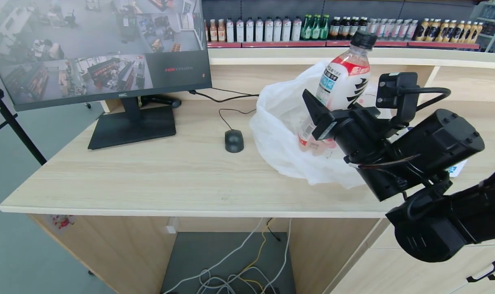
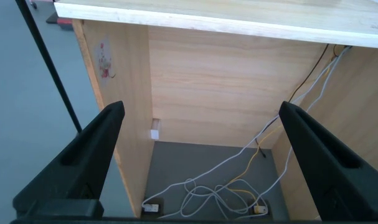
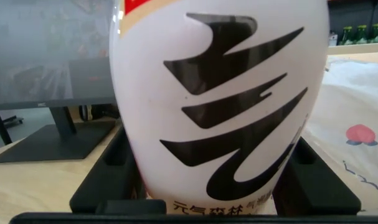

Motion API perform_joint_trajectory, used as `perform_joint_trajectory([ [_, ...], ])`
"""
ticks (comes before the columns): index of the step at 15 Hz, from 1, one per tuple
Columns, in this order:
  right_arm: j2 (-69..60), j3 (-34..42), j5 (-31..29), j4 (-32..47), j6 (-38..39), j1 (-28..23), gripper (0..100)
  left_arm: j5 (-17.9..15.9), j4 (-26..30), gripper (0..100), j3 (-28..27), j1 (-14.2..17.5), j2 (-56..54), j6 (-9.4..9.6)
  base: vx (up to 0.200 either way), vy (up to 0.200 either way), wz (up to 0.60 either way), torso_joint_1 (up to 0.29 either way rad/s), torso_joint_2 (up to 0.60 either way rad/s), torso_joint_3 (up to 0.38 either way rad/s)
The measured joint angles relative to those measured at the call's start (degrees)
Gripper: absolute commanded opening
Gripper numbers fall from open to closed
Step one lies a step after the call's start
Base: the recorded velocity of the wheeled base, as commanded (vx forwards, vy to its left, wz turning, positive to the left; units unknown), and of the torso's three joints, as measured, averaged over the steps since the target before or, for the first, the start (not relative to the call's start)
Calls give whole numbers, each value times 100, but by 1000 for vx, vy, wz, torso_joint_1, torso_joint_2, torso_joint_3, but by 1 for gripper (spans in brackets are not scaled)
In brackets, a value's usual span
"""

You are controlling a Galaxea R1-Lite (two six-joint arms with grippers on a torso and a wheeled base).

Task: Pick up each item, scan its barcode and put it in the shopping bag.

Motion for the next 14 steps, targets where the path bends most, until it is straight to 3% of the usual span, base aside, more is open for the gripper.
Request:
perform_joint_trajectory([
  [14,1039,-1899,39,2,-35,-564,0,0,0,100,0,0,0,0,0,0,0,0,0,0],
])
